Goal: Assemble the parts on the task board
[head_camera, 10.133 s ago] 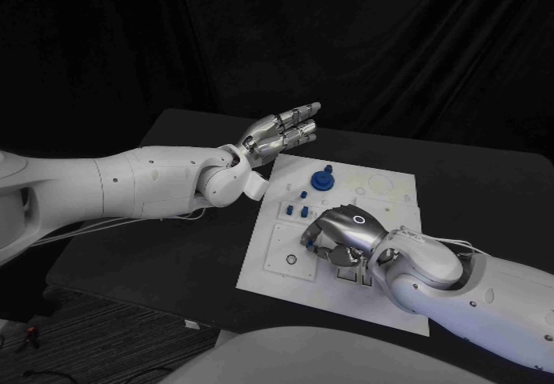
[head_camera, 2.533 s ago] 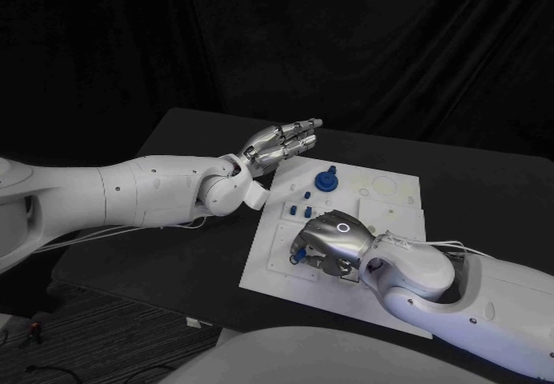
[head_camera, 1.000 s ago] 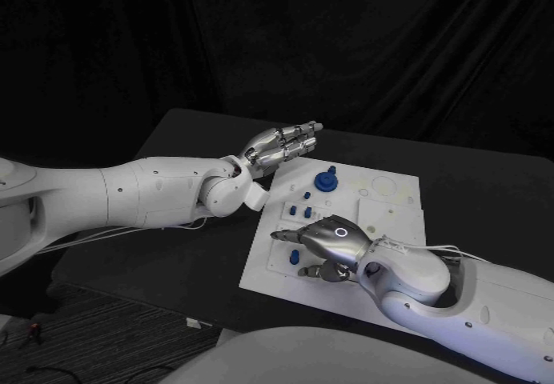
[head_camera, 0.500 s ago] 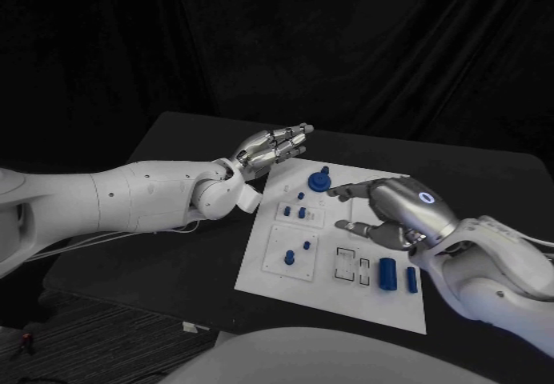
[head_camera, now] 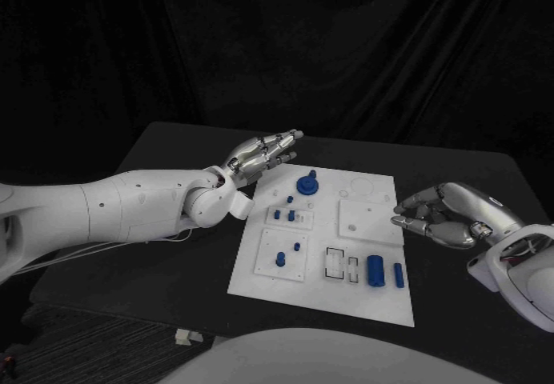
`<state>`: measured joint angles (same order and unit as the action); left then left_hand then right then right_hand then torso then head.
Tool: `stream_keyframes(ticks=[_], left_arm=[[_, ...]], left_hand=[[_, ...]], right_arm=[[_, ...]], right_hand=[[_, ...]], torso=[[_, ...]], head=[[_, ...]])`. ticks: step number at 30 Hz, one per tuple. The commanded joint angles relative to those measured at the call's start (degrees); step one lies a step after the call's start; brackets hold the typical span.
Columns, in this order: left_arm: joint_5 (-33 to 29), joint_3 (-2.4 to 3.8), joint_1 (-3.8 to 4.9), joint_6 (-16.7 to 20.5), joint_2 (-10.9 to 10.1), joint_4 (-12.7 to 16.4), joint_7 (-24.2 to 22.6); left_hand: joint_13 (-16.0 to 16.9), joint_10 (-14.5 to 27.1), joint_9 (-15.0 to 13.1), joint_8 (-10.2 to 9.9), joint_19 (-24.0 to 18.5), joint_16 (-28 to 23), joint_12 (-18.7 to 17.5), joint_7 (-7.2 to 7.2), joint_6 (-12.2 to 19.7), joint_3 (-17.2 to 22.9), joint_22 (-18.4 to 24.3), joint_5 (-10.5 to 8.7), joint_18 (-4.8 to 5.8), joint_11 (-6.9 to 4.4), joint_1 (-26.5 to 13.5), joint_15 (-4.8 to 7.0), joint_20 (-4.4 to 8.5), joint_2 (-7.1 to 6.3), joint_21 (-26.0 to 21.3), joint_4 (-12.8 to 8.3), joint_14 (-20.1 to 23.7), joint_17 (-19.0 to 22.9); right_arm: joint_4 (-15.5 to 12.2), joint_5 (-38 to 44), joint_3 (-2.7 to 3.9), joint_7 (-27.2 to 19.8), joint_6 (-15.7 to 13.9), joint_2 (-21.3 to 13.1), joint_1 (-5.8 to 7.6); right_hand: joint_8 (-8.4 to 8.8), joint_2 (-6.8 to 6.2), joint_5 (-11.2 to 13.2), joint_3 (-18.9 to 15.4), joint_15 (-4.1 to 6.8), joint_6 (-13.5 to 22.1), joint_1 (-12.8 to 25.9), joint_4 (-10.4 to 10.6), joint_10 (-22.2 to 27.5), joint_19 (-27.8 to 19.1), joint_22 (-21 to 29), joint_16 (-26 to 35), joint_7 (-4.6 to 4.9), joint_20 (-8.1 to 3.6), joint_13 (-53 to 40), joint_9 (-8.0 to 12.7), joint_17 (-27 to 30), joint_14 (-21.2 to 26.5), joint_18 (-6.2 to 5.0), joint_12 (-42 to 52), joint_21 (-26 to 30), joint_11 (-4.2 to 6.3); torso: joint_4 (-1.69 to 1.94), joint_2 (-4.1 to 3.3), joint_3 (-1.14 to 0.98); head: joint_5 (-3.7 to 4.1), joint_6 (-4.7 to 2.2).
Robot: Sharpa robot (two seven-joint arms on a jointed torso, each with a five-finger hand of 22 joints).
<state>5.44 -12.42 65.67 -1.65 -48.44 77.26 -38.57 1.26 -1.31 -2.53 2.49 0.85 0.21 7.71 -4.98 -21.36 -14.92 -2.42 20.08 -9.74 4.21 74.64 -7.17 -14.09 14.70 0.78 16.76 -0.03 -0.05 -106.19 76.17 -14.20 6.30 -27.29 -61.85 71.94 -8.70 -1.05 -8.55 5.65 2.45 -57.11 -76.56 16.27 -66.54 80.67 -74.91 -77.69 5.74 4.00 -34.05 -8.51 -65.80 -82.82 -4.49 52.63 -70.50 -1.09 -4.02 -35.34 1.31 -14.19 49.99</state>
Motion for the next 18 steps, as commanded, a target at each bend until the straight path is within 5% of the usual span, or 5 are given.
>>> stream_keyframes(ticks=[1,5,10,13,18], left_arm=[[-0.04,0.05,-0.35,1.09,0.16,0.0,-3.11],[-0.04,0.06,-0.85,2.62,0.29,-0.06,-3.96],[-0.04,0.06,-1.21,3.76,0.58,-0.33,-4.36],[-0.04,0.06,-1.36,4.34,0.59,-0.27,-4.38],[-0.04,0.06,-1.53,4.66,0.27,0.02,-4.25]], left_hand=[[-0.05,0.27,0.11,0.04,-0.19,-0.21,-0.25,0.46,0.56,0.31,0.31,1.13,-0.6,-1.13,1.47,0.85,0.59,-0.07,-0.2,-0.09,0.03,0.05],[-0.31,1.11,1.25,-1.27,-0.32,-0.21,-2.1,6.25,11.64,-0.24,0.68,1.55,-0.53,-5.77,2.25,2.69,2.78,-0.47,-0.29,0.0,0.03,0.05],[-0.46,1.32,2.18,-2.16,-0.37,-0.21,-3.1,14.14,19.7,-1.01,0.89,0.19,-0.39,-2.93,1.51,2.22,2.89,-0.43,-0.33,0.01,0.03,0.05],[-0.7,1.45,2.34,-2.31,-0.38,-0.21,-4.6,14.71,20.59,-1.6,0.96,-1.52,-0.37,-2.63,0.45,2.07,2.76,-0.53,-0.34,0.03,0.03,0.05],[-1.05,1.45,2.36,-2.33,-0.37,-0.21,-6.63,14.06,20.68,-1.7,0.99,-1.54,-0.43,-1.07,0.24,2.02,2.4,-0.48,-0.33,-0.02,0.03,0.05]], right_arm=[[0.47,-6.66,0.01,7.27,9.56,-0.31,-0.74],[0.92,-7.39,0.0,12.76,13.18,-0.51,-1.39],[1.12,-7.69,-0.01,17.08,16.07,-0.3,-1.83],[1.29,-7.77,-0.01,19.02,17.92,0.27,-2.01],[1.22,-7.91,-0.01,21.74,20.05,1.43,-2.2]], right_hand=[[-0.31,-0.32,-0.02,-2.21,0.79,-0.26,4.38,-0.05,-7.54,1.47,-10.11,-1.32,-0.53,-0.81,-19.19,-1.23,-2.56,-1.47,0.64,14.39,-2.26,0.86],[-2.22,-0.24,-0.3,-3.96,1.61,-0.19,8.38,0.01,-15.66,3.81,-11.14,-3.75,-1.19,-1.67,-39.67,-5.54,-6.93,-3.69,1.49,28.17,-6.18,1.41],[-10.59,2.64,-3.11,-5.48,2.73,-2.8,17.09,0.07,-23.46,6.63,-12.9,-6.86,-3.1,-2.6,-55.95,-13.9,-12.34,-5.25,2.8,37.37,-12.47,2.75],[-14.89,3.34,-2.68,-5.38,3.56,-2.37,18.31,0.2,-23.46,7.15,-13.29,-7.57,-3.76,-3.52,-55.95,-19.24,-13.4,-5.44,3.09,37.37,-13.89,3.08],[-16.43,3.76,-2.52,-5.8,3.93,-1.01,19.56,0.2,-23.46,7.32,-13.4,-7.49,-3.98,-3.88,-55.95,-22.24,-12.84,-5.38,3.19,37.37,-14.39,3.35]], torso=[[-0.33,1.07,-0.13],[-0.58,1.77,-0.23],[-0.76,2.58,-0.27],[-1.0,3.01,-0.27],[-1.35,3.43,-0.35]], head=[[0.87,0.01],[1.78,0.01],[2.1,0.01],[2.06,0.01],[2.23,0.01]])
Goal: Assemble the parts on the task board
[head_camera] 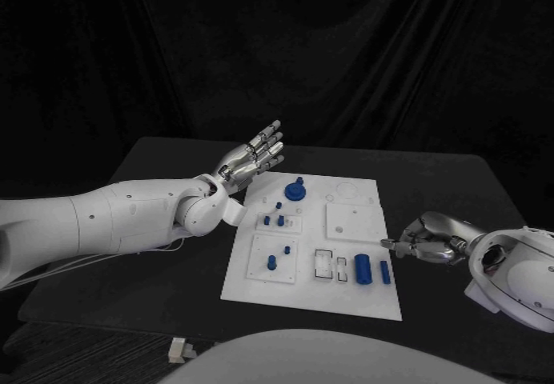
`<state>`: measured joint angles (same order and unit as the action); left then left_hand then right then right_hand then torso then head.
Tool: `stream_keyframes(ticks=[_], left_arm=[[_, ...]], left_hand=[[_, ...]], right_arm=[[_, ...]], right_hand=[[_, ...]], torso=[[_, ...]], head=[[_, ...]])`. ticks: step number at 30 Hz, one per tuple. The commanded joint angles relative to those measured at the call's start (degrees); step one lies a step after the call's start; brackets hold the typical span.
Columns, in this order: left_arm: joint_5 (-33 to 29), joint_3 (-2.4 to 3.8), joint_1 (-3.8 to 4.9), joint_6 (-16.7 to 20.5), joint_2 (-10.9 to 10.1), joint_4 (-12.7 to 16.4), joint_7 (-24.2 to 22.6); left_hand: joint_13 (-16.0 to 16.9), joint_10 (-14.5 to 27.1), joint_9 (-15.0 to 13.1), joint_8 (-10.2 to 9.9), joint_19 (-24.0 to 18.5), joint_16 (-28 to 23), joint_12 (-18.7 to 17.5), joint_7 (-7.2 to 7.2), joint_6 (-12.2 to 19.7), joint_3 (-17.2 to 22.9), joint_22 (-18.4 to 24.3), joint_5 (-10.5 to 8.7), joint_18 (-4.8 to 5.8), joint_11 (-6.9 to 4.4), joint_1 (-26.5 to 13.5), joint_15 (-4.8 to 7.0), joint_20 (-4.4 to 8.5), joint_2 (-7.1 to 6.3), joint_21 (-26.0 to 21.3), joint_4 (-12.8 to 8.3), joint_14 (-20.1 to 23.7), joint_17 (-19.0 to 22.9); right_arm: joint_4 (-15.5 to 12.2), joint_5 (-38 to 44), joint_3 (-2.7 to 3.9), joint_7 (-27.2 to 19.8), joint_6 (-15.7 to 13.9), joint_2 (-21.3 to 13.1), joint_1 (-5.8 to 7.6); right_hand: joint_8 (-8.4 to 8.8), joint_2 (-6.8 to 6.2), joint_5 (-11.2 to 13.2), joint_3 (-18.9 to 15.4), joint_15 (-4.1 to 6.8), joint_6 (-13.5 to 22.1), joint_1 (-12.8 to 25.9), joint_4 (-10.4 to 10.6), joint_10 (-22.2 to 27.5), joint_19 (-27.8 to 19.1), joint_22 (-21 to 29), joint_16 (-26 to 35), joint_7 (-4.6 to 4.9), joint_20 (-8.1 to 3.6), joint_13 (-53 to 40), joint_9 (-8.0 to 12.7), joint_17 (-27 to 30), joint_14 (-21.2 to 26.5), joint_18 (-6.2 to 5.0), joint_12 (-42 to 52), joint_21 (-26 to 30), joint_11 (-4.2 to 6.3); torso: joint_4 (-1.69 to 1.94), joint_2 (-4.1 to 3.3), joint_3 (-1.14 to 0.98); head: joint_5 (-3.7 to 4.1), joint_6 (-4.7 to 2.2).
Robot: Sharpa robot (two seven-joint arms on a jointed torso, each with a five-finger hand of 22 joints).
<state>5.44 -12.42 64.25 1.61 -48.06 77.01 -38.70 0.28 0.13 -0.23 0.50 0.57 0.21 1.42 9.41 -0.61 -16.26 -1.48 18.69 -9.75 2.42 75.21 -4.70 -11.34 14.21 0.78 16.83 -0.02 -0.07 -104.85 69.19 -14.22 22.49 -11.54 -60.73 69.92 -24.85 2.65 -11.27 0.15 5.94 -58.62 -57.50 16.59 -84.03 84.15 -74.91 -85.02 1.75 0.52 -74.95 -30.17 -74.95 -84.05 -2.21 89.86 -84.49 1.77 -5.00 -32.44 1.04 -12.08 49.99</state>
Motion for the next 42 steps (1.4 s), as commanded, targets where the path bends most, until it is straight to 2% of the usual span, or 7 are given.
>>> stream_keyframes(ticks=[1,8,11,13,24,37,42], left_arm=[[-0.04,0.06,-0.15,1.4,-0.21,0.33,-4.08],[-0.04,0.06,-0.35,0.74,-0.56,0.8,-3.89],[-0.04,0.06,-0.4,0.7,-0.53,0.92,-4.05],[-0.04,0.06,-0.42,0.6,-0.54,0.99,-4.12],[-0.04,0.06,-0.5,-0.09,-1.09,1.28,-3.99],[-0.04,0.06,-0.52,-1.78,-1.12,1.34,-3.11],[-0.04,0.06,-0.53,-2.16,-1.16,1.35,-2.76]], left_hand=[[-0.07,0.0,0.05,-0.32,-0.09,-0.21,-0.39,-0.39,-0.09,-0.34,0.05,-0.08,-0.43,0.86,-0.31,-0.43,-0.38,0.02,-0.33,-0.1,0.02,0.07],[-0.01,-0.02,-0.19,-0.07,-0.08,-0.21,-0.21,-1.76,-1.24,0.36,0.07,2.64,-0.49,0.45,1.37,-0.39,-0.65,0.21,-0.32,-0.15,0.02,0.07],[-0.07,-0.04,-0.27,0.0,-0.07,-0.21,-0.48,-2.19,-1.69,0.42,0.08,2.73,-0.49,-0.82,1.66,0.13,-0.66,0.25,-0.32,-0.1,0.02,0.07],[-0.16,-0.08,-0.36,0.09,-0.07,-0.21,-0.94,-2.0,-2.28,0.45,0.11,2.95,-0.48,-3.19,1.92,0.66,-0.55,0.25,-0.32,-0.1,0.02,0.07],[-0.15,-0.08,-0.41,0.14,-0.06,-0.21,-0.92,-2.7,-2.64,0.66,0.11,3.54,-0.47,-3.35,2.39,0.56,-0.65,0.38,-0.32,-0.18,0.02,0.07],[-0.12,-0.08,-0.55,0.29,-0.02,-0.21,-0.81,-4.09,-3.65,1.43,0.06,5.25,-0.46,-2.16,4.2,-0.55,-1.51,0.35,-0.27,-0.45,0.02,0.07],[-0.1,-0.09,-0.64,0.39,0.01,-0.21,-0.72,-4.8,-4.23,1.8,0.02,6.36,-0.48,-1.76,5.09,-0.97,-1.84,0.19,-0.25,-0.62,0.02,0.07]], right_arm=[[-0.16,-0.95,0.02,6.06,4.53,0.58,-0.2],[-0.43,-1.0,0.01,8.85,4.65,2.36,-0.71],[-0.43,-0.99,0.01,9.88,4.19,3.13,-1.09],[-0.38,-0.98,0.01,10.44,3.97,3.65,-1.37],[0.93,1.28,0.01,13.22,2.94,7.45,-2.71],[3.1,6.96,0.01,15.03,2.44,10.24,-3.33],[3.54,11.27,0.02,16.97,4.46,10.86,-3.37]], right_hand=[[-0.23,0.11,0.3,-0.33,0.46,0.83,0.55,-0.16,-5.97,3.89,-13.44,-0.21,0.05,-0.44,-15.05,-0.81,-3.75,-4.16,0.94,0.14,-0.54,0.47],[-0.2,-0.41,0.8,-0.47,0.5,1.31,-0.26,-0.83,-5.97,4.76,-14.15,-0.62,-0.01,-0.55,-15.05,-1.94,-4.29,-4.32,1.48,0.14,-2.75,0.56],[-0.31,-0.97,1.11,-0.52,0.54,1.34,-1.19,-1.52,-5.97,5.11,-14.45,-0.82,-0.11,-0.59,-15.05,-2.64,-4.5,-4.37,1.71,0.14,-3.66,0.66],[-0.28,-1.29,1.49,-0.55,0.56,1.43,-1.79,-2.0,-5.97,5.28,-14.6,-0.88,-0.12,-0.62,-15.05,-3.05,-4.52,-4.37,1.83,0.14,-4.1,0.69],[-0.5,-1.95,3.27,-0.99,0.55,1.13,-2.55,-2.9,-5.97,5.85,-15.09,-1.26,-0.32,-0.62,-15.05,-4.57,-4.97,-4.43,2.21,0.14,-5.51,0.88],[-1.73,-2.7,5.62,-2.12,0.43,2.52,-1.76,-2.61,-5.97,5.71,-14.98,-1.3,-0.5,-0.53,-15.05,-8.56,-4.66,-4.32,2.12,0.14,-5.21,1.1],[-4.16,-4.73,7.42,-2.13,0.3,5.35,-0.71,-0.74,-5.97,5.57,-14.87,-1.29,-0.48,-0.35,-15.05,-14.88,-4.32,-4.21,2.04,0.14,-4.95,1.1]], torso=[[-0.46,0.57,-0.1],[-0.7,0.71,-0.09],[-0.63,0.68,-0.07],[-0.61,0.66,-0.07],[-0.41,0.8,-0.1],[-0.43,0.94,-0.07],[-0.46,0.95,-0.09]], head=[[0.15,0.01],[1.05,0.01],[1.55,0.01],[1.95,0.01],[2.78,0.01],[2.5,0.01],[2.43,0.01]])
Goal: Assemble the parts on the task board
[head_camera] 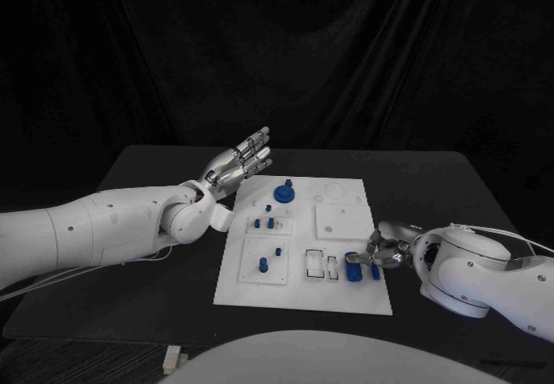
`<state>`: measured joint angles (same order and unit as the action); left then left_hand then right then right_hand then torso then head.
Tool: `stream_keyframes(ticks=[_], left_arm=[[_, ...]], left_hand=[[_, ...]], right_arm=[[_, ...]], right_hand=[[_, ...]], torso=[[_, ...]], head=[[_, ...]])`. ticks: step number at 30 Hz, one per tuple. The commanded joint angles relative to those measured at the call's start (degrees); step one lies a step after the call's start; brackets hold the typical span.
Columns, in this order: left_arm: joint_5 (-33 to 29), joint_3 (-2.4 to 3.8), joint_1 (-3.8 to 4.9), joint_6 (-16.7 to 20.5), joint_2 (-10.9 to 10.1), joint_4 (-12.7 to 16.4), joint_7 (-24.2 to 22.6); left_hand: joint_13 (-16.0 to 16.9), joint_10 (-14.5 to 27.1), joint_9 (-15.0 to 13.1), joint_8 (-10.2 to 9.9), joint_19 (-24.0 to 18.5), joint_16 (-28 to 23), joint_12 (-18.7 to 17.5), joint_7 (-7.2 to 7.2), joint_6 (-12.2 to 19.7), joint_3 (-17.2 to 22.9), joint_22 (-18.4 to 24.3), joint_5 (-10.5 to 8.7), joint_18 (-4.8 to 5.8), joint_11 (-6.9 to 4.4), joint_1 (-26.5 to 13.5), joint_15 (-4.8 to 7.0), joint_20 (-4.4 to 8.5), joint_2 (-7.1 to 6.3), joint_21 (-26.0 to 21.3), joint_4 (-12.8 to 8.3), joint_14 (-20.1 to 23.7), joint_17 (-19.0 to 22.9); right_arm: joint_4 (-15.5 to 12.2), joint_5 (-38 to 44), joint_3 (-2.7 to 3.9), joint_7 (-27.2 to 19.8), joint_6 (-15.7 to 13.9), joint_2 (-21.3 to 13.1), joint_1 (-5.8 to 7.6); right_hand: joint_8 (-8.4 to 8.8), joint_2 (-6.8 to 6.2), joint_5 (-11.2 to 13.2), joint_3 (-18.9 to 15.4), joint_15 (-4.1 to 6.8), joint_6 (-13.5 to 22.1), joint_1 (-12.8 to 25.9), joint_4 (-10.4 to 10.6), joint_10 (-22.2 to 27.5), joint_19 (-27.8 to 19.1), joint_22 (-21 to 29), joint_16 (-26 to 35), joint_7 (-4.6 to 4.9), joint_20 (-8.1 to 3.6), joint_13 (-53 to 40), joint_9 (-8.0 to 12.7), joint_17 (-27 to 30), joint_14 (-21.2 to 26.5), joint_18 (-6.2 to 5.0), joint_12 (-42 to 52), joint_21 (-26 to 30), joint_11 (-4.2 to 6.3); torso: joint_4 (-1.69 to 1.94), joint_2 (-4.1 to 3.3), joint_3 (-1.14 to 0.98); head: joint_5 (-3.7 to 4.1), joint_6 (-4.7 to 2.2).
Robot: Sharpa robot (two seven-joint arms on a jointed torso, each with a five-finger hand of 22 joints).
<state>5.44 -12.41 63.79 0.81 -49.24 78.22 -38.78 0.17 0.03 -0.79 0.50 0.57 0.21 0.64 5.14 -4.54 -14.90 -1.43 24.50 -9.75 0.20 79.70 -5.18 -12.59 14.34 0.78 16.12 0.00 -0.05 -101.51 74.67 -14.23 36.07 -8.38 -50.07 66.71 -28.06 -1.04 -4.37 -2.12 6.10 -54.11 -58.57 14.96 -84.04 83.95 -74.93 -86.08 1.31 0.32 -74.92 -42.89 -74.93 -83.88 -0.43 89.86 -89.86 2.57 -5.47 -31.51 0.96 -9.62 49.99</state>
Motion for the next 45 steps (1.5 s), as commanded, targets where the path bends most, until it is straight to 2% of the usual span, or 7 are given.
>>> stream_keyframes(ticks=[1,4,8,25,28,34,45], left_arm=[[-0.03,0.06,-0.07,-1.42,0.01,0.13,-2.63],[-0.03,0.06,-0.09,-1.58,-0.04,0.12,-2.47],[-0.03,0.06,-0.12,-1.76,-0.11,0.12,-2.31],[-0.03,0.06,-0.22,-2.67,0.03,-0.14,-1.58],[-0.03,0.06,-0.24,-2.86,0.1,-0.21,-1.51],[-0.03,0.06,-0.28,-3.23,0.08,-0.19,-1.34],[-0.03,0.06,-0.39,-3.96,-0.15,0.0,-1.01]], left_hand=[[0.01,0.02,-0.1,0.4,0.01,-0.21,0.06,-0.59,-0.34,0.45,-0.04,0.59,-0.48,0.47,0.64,-0.52,-0.6,0.05,-0.24,0.08,0.0,0.05],[0.01,0.02,-0.12,0.43,0.02,-0.21,0.06,-0.92,-0.51,0.55,-0.04,0.78,-0.49,0.55,0.83,-0.77,-0.71,0.05,-0.23,0.08,0.0,0.05],[0.02,0.01,-0.19,0.5,0.04,-0.21,0.11,-1.39,-0.9,0.67,-0.07,1.02,-0.49,0.72,1.06,-1.09,-0.86,0.02,-0.22,0.07,0.0,0.05],[0.09,0.0,-0.38,0.75,0.13,-0.21,0.37,-3.66,-2.3,1.6,-0.17,3.14,-0.5,1.57,2.68,-2.09,-1.48,0.07,-0.15,-0.82,0.0,0.05],[0.1,-0.01,-0.39,0.76,0.15,-0.21,0.43,-3.88,-2.36,1.73,-0.2,3.43,-0.5,1.74,2.9,-2.16,-1.59,0.06,-0.13,-1.03,0.0,0.05],[0.14,-0.02,-0.44,0.82,0.18,-0.21,0.58,-4.27,-2.67,1.96,-0.24,3.73,-0.5,2.17,3.23,-2.3,-1.79,0.08,-0.1,-1.37,0.0,0.05],[0.23,-0.09,-0.55,1.0,0.24,-0.21,0.97,-4.92,-3.43,2.24,-0.31,4.07,-0.51,3.14,3.51,-2.63,-2.12,0.12,-0.06,-1.8,0.0,0.05]], right_arm=[[0.27,6.41,0.02,3.71,1.8,0.29,-0.17],[0.53,7.84,0.02,4.43,3.47,0.63,-0.26],[0.79,8.66,0.02,4.43,4.18,1.1,-0.7],[1.84,6.65,0.03,2.35,4.4,3.07,-1.38],[2.33,5.98,0.03,2.07,4.92,3.39,-1.51],[3.19,5.23,0.03,2.42,7.28,4.1,-2.11],[4.85,5.0,0.03,2.58,8.79,5.78,-3.19]], right_hand=[[-2.57,-2.0,0.81,1.03,0.21,2.25,0.78,1.47,-5.96,5.73,-14.81,-0.22,-0.11,-0.14,-15.08,-5.88,-4.17,-4.34,0.23,0.14,0.5,0.35],[-4.8,-3.83,1.22,2.71,0.22,4.67,3.07,1.73,-5.96,5.55,-14.67,-0.09,-0.16,-0.2,-15.08,-11.93,-3.68,-4.24,0.13,0.14,0.83,0.42],[-5.48,-4.72,1.45,3.11,0.29,5.37,7.43,1.97,-5.96,5.56,-14.68,-0.11,-0.3,-0.26,-15.08,-14.95,-3.64,-4.23,0.14,0.14,0.81,0.49],[-5.94,-2.6,1.45,3.68,0.75,3.66,9.29,1.57,-5.96,5.74,-14.82,-0.32,-0.95,-0.65,-15.08,-17.32,-4.06,-4.31,0.24,0.14,0.46,1.06],[-2.99,-1.75,0.3,4.22,0.56,3.83,5.87,1.15,-5.96,5.68,-14.78,-0.24,-0.56,-0.54,-15.08,-16.07,-3.73,-4.24,0.21,0.14,0.57,0.74],[5.4,-1.43,-13.65,5.12,-0.58,3.16,-0.57,-2.05,-5.96,5.41,-14.58,0.08,1.03,0.44,-15.08,-9.4,-2.63,-4.04,0.06,0.14,1.07,-0.58],[7.43,-1.05,-12.68,4.84,-1.07,2.89,-0.79,-2.07,-5.96,4.94,-14.22,0.65,1.54,0.96,-15.08,-7.54,-1.16,-3.74,-0.2,0.14,1.97,-1.13]], torso=[[0.0,0.04,0.0],[0.02,0.04,0.01],[0.06,0.09,0.01],[-0.01,0.19,-0.01],[-0.04,0.21,0.0],[-0.02,0.22,-0.06],[-0.06,0.15,-0.11]], head=[[-0.05,0.01],[-0.12,0.01],[-0.28,0.01],[-0.79,0.01],[-0.89,0.01],[-1.1,0.01],[-1.28,0.01]])
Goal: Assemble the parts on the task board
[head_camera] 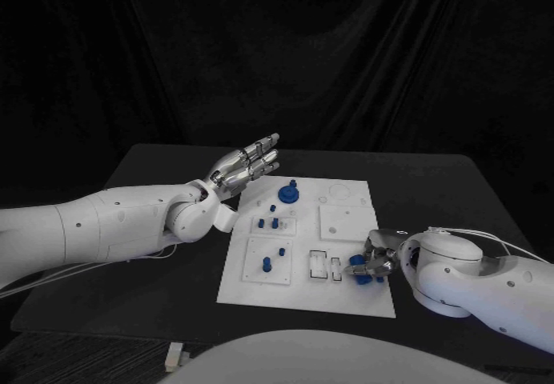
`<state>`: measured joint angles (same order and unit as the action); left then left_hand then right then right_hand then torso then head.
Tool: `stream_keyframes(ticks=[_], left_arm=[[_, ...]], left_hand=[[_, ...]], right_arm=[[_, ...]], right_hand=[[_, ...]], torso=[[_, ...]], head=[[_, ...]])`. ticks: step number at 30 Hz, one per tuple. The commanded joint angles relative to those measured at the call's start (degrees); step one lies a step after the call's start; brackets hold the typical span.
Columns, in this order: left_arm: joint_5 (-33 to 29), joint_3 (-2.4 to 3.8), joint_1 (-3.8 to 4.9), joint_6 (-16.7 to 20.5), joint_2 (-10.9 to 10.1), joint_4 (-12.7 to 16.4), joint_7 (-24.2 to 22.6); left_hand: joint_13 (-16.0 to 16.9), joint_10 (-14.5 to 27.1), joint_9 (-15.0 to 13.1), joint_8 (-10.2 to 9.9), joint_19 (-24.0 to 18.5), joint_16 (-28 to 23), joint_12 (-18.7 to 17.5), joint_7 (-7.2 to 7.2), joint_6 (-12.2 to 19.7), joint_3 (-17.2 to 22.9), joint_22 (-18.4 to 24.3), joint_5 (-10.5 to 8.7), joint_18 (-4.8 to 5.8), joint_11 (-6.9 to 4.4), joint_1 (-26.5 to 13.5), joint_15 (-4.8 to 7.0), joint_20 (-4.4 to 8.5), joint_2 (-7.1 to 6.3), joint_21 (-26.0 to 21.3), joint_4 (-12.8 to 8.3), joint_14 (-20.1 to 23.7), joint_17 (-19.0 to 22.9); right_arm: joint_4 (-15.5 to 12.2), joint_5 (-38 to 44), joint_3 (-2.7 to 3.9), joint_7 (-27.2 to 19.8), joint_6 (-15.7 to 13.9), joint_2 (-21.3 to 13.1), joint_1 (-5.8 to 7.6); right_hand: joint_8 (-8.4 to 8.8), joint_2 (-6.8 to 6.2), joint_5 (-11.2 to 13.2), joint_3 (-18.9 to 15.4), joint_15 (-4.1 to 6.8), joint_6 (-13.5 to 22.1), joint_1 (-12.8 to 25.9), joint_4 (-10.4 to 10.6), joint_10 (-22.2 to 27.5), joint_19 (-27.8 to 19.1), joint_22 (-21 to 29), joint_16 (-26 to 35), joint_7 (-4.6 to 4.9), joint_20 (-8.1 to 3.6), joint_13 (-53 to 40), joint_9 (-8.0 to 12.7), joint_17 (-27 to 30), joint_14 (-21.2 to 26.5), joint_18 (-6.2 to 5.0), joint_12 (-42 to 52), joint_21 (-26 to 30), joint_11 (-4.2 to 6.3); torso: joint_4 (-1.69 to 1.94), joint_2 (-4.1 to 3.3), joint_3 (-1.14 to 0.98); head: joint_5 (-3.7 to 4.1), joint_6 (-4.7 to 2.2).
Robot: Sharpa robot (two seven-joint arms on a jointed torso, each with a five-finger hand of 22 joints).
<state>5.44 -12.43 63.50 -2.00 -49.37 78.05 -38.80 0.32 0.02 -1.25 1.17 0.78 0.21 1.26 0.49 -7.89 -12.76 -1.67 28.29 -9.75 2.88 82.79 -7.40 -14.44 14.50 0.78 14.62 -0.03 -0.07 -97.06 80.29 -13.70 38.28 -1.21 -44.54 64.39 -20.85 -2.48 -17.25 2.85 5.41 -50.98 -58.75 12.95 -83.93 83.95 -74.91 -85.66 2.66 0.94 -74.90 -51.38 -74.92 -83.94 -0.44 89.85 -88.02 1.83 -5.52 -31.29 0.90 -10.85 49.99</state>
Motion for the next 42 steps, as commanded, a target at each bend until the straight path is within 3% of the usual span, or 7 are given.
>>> stream_keyframes(ticks=[1,5,7,11,24,30,42], left_arm=[[-0.04,0.07,-0.12,-1.19,-0.04,0.2,-0.95],[-0.04,0.07,-0.17,-1.38,-0.04,0.23,-0.82],[-0.04,0.07,-0.2,-1.47,-0.03,0.23,-0.76],[-0.04,0.07,-0.28,-1.6,0.0,0.15,-0.69],[-0.04,0.07,-0.58,-1.74,-0.37,0.21,-0.59],[-0.04,0.07,-0.63,-1.81,-0.26,0.29,-0.55],[-0.04,0.07,-0.65,-1.82,-0.34,0.45,-0.35]], left_hand=[[0.09,-0.09,-0.08,0.32,0.03,-0.21,0.36,-0.36,-0.07,0.15,-0.07,0.37,-0.51,0.55,0.49,-0.45,-0.31,-0.03,-0.06,-0.38,0.03,0.07],[0.09,-0.11,-0.07,0.32,0.05,-0.21,0.4,-0.6,-0.1,0.47,-0.08,0.79,-0.52,0.71,0.91,-0.53,-0.44,0.01,-0.04,-0.91,0.03,0.07],[0.09,-0.11,-0.08,0.32,0.06,-0.21,0.41,-0.71,-0.12,0.63,-0.08,0.99,-0.52,0.71,1.1,-0.55,-0.48,0.03,-0.04,-1.18,0.03,0.07],[0.1,-0.11,-0.08,0.33,0.07,-0.21,0.42,-0.84,-0.16,0.9,-0.09,1.43,-0.52,0.73,1.39,-0.55,-0.53,0.06,-0.03,-1.64,0.03,0.07],[0.14,-0.15,-0.09,0.34,0.17,-0.21,0.59,-0.88,-0.26,1.31,-0.22,1.78,-0.54,1.0,1.51,-0.84,-0.67,0.2,0.04,-2.27,0.03,0.07],[0.14,-0.15,-0.09,0.35,0.17,-0.21,0.59,-0.9,-0.27,1.31,-0.22,1.77,-0.54,1.0,1.48,-0.85,-0.68,0.23,0.04,-2.25,0.03,0.07],[0.15,-0.16,-0.11,0.37,0.2,-0.21,0.62,-1.15,-0.38,1.35,-0.25,1.75,-0.54,0.94,1.35,-0.87,-0.72,0.33,0.07,-2.2,0.03,0.07]], right_arm=[[0.45,-0.63,-0.5,-0.25,0.66,0.35,-0.93],[0.26,-0.66,-0.5,-2.99,-3.61,0.38,-1.05],[-0.1,-1.26,-0.5,-4.64,-6.65,0.21,-1.08],[-1.11,-4.87,-0.49,-7.21,-12.11,-0.35,-1.09],[-5.19,-23.65,-0.33,-9.63,-24.77,-2.53,1.48],[-4.37,-28.05,-0.35,-7.98,-24.61,-1.11,1.74],[-0.16,-29.23,-0.37,-4.42,-17.13,2.72,0.31]], right_hand=[[-0.01,0.9,-1.68,0.56,-0.28,-0.98,-2.06,-0.92,-6.07,5.0,-14.28,0.18,0.0,0.34,-15.1,0.92,-1.31,-3.72,-0.17,0.15,0.03,-0.24],[-0.45,1.72,-10.34,3.23,0.23,-2.24,-6.72,-3.96,-6.07,5.11,-14.37,0.1,-0.81,0.01,-15.1,0.83,-1.5,-3.78,-0.11,0.15,-0.18,0.44],[-1.15,1.57,-20.47,6.37,0.85,-3.12,-9.61,-6.16,-6.07,5.24,-14.47,-0.04,-1.47,-0.61,-15.1,0.37,-1.84,-3.86,-0.03,0.15,-0.43,1.09],[-2.85,0.75,-29.08,10.56,1.24,-4.42,-9.98,-7.32,-6.07,5.37,-14.57,-0.18,-1.96,-1.11,-15.1,-1.09,-2.13,-3.92,0.04,0.15,-0.68,1.58],[-3.6,0.25,-31.24,13.8,1.51,-4.86,-8.12,-7.12,-6.07,5.5,-14.67,-0.1,-2.17,-1.36,-15.1,-2.04,-1.73,-3.87,0.12,0.15,-0.93,1.83],[-3.35,0.24,-27.17,14.52,1.51,-5.16,-6.17,-6.5,-6.07,5.46,-14.64,0.03,-2.24,-1.39,-15.1,-1.99,-1.26,-3.8,0.09,0.15,-0.86,1.86],[-0.8,0.57,-5.54,11.31,1.01,-5.24,-0.58,-2.91,-6.07,4.94,-14.24,0.67,-1.57,-0.94,-15.1,-0.17,0.49,-3.51,-0.2,0.15,0.14,1.22]], torso=[[-0.03,-0.06,-0.06],[0.01,0.02,-0.01],[0.02,0.05,0.0],[-0.06,0.1,-0.01],[-0.01,0.03,-0.01],[0.02,-0.1,-0.02],[0.1,0.03,0.0]], head=[[-0.12,0.01],[-0.13,0.01],[-0.11,0.01],[-0.29,0.01],[-0.3,0.01],[-0.16,0.01],[-0.6,0.01]])
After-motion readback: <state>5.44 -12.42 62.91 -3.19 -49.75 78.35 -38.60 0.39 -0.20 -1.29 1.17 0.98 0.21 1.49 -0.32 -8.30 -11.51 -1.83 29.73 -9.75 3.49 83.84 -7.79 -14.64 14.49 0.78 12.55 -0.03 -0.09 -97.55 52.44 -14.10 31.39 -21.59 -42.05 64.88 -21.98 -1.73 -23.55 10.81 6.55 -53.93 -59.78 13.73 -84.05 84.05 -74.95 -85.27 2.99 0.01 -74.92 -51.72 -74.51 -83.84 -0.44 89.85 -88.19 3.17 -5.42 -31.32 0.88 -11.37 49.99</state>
